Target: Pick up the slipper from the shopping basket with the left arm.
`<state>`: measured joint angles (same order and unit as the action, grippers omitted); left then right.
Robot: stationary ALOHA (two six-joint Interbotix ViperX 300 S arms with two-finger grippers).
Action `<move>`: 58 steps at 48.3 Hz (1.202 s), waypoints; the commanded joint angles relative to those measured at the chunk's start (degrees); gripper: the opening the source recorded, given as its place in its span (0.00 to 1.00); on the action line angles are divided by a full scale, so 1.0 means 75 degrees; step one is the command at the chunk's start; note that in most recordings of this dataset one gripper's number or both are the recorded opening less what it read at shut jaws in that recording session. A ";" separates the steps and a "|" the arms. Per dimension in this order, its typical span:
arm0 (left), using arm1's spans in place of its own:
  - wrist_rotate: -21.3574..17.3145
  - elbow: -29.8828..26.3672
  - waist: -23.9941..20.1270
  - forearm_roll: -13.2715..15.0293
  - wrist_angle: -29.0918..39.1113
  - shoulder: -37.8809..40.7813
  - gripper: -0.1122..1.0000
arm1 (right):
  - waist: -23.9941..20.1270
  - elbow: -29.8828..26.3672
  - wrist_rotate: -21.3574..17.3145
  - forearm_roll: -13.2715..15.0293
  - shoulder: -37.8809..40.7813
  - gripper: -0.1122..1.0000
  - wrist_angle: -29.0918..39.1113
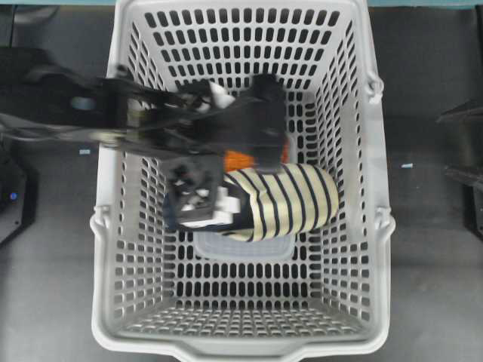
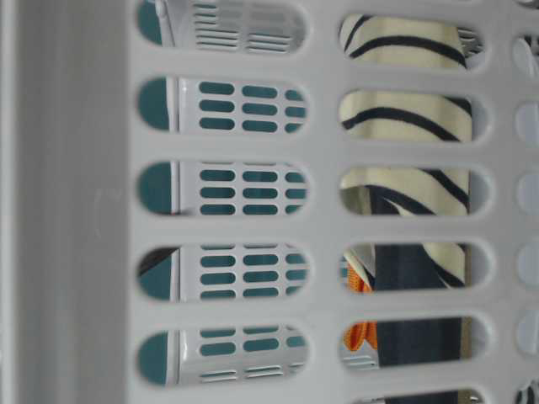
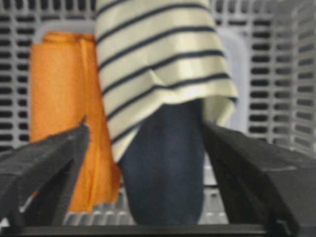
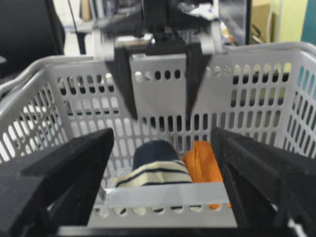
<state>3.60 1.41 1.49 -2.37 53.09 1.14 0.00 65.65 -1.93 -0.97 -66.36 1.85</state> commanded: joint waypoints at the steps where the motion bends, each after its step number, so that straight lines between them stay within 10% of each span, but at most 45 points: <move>1: 0.0023 -0.0703 0.0047 -0.0023 0.0281 0.0492 0.92 | 0.0000 -0.0117 0.0000 -0.0023 0.0035 0.79 -0.0070; 32: 0.0316 -0.0750 0.0199 -0.0023 0.0375 0.1863 0.86 | 0.0023 0.0070 -0.0012 -0.0047 -0.0012 0.80 -0.0176; 48: 0.0164 -0.1090 0.0469 -0.0023 0.0480 0.1594 0.17 | 0.0012 0.0105 -0.0012 -0.0047 -0.0117 0.80 -0.0176; 58: 0.0129 -0.2156 0.0457 -0.0035 0.1406 0.1430 0.14 | 0.0035 0.0117 -0.0012 -0.0047 -0.0152 0.80 -0.0176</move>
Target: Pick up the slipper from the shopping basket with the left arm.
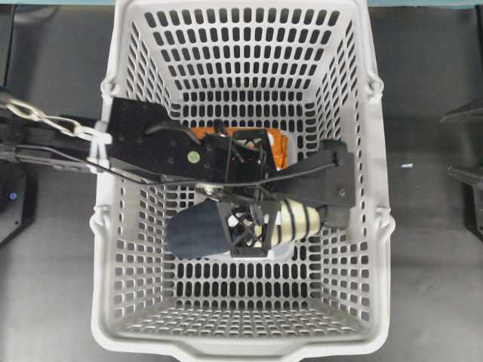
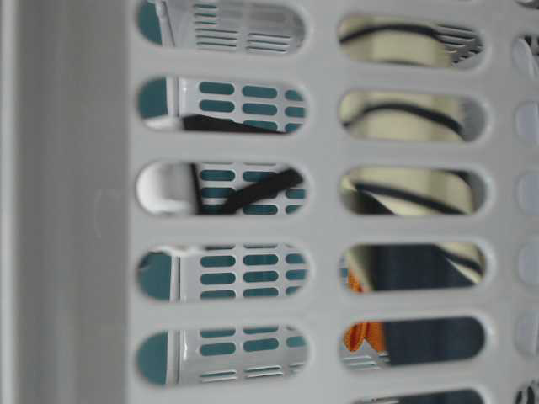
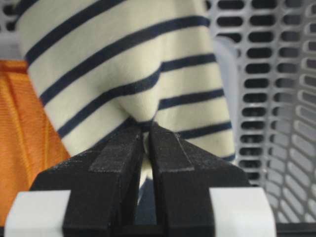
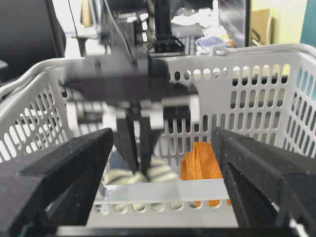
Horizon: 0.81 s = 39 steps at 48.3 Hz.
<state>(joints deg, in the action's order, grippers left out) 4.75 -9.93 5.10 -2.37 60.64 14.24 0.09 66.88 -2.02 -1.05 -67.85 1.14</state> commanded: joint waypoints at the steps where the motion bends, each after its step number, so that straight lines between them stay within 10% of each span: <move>1: -0.0059 -0.0797 -0.0035 -0.0035 0.0539 -0.0316 0.14 | 0.0023 -0.0035 0.0000 -0.0035 0.0047 0.80 -0.0082; 21: -0.1277 -0.3973 0.0012 -0.0035 0.3445 0.0211 0.14 | 0.0059 0.0035 -0.0012 -0.0035 0.0035 0.80 -0.0082; 39: -0.1289 -0.4102 0.0035 -0.0035 0.3691 0.0434 0.14 | 0.0070 0.0035 -0.0012 -0.0047 0.0035 0.80 -0.0082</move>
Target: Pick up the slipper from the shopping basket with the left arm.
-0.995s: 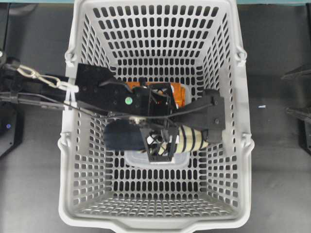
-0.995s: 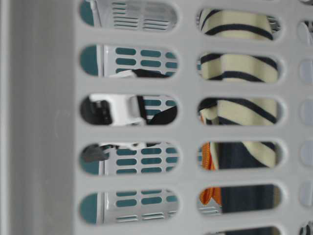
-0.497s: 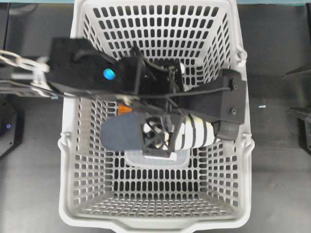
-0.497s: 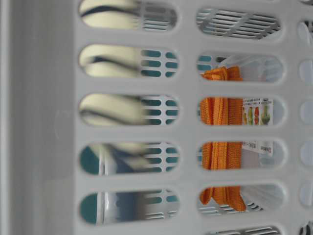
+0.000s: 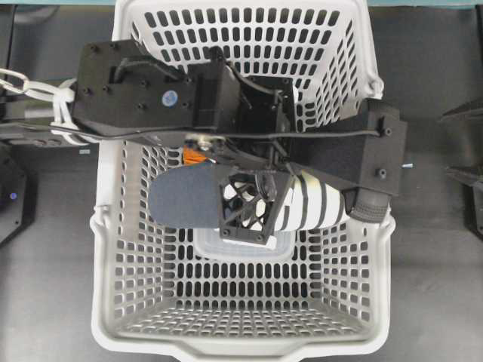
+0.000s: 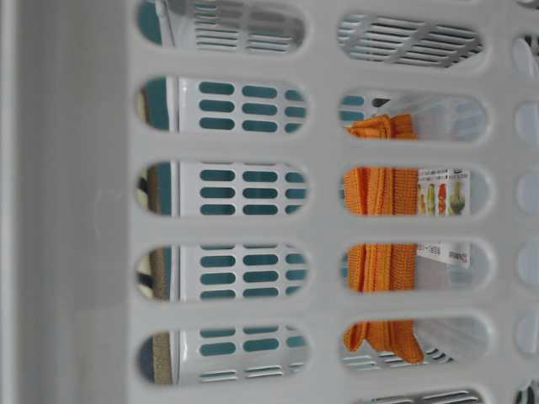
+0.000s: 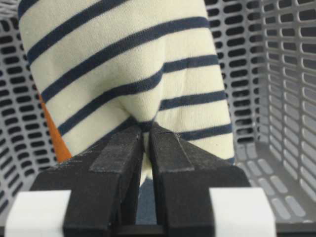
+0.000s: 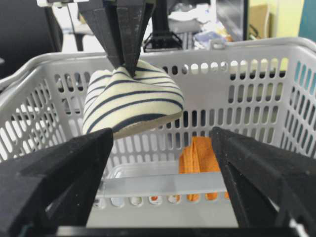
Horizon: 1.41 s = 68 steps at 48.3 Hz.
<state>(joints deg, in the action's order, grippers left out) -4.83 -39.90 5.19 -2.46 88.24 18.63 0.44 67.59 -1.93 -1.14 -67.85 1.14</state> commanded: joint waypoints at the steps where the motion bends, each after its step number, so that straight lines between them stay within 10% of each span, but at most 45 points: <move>1: 0.0000 -0.0105 0.0035 -0.0023 0.0023 -0.0152 0.14 | 0.0023 -0.0047 -0.0023 -0.0035 0.0047 0.80 -0.0082; 68: -0.0012 0.0176 0.0094 -0.0023 0.0023 -0.0176 0.14 | 0.0012 0.0047 -0.0293 -0.0023 0.0035 0.80 -0.0117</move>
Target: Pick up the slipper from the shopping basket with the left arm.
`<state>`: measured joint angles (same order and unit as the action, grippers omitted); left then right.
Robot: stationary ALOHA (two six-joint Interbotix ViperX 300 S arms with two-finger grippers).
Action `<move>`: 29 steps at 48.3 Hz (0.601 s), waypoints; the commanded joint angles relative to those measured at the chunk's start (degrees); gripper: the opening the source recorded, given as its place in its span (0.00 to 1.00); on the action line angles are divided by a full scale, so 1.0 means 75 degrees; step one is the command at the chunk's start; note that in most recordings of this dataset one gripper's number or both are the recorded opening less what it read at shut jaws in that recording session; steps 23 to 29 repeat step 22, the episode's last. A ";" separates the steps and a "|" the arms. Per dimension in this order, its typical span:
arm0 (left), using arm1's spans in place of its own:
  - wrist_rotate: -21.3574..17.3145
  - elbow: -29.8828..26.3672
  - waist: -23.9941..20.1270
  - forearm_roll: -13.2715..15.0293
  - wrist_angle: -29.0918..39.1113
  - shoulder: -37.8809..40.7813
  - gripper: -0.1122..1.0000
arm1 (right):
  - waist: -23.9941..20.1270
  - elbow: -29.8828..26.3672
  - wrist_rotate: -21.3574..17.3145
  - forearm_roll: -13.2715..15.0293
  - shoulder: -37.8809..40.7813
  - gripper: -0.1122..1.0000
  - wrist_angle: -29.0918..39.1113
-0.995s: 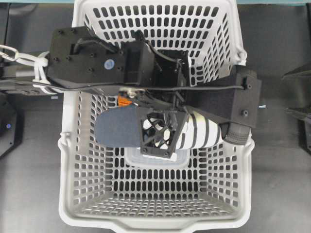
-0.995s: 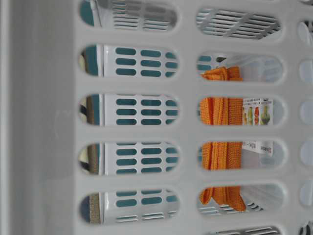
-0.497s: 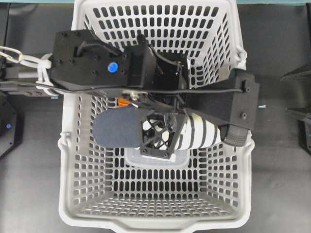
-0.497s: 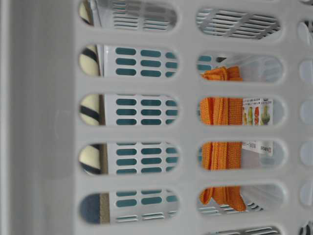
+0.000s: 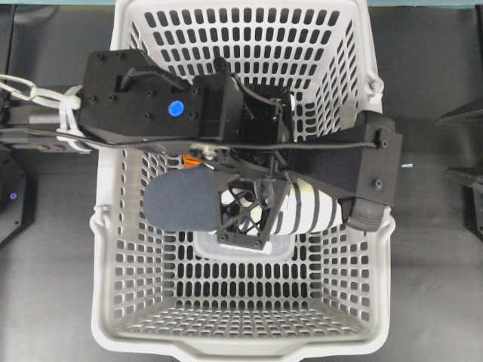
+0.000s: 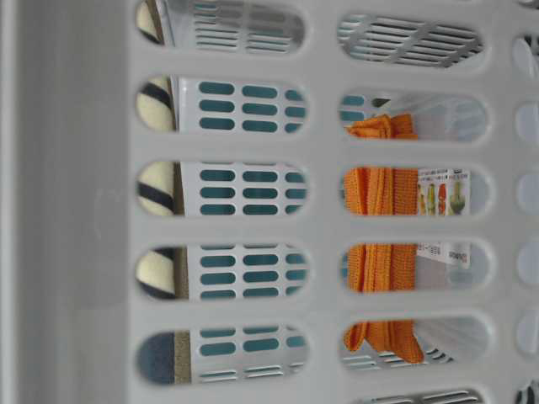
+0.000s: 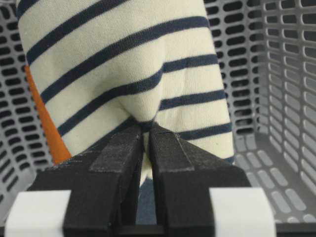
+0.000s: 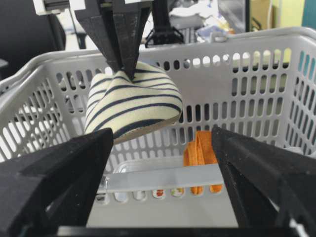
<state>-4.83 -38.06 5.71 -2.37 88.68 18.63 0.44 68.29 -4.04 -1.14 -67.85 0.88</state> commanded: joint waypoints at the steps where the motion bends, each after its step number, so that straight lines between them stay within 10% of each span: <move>1: -0.0012 -0.0070 0.0023 -0.0035 -0.0023 -0.0176 0.14 | 0.0012 -0.0047 -0.0012 -0.0023 0.0035 0.80 -0.0082; 29: -0.0012 -0.0070 0.0035 -0.0035 -0.0035 -0.0176 0.14 | 0.0012 -0.0047 -0.0023 -0.0023 0.0035 0.80 -0.0117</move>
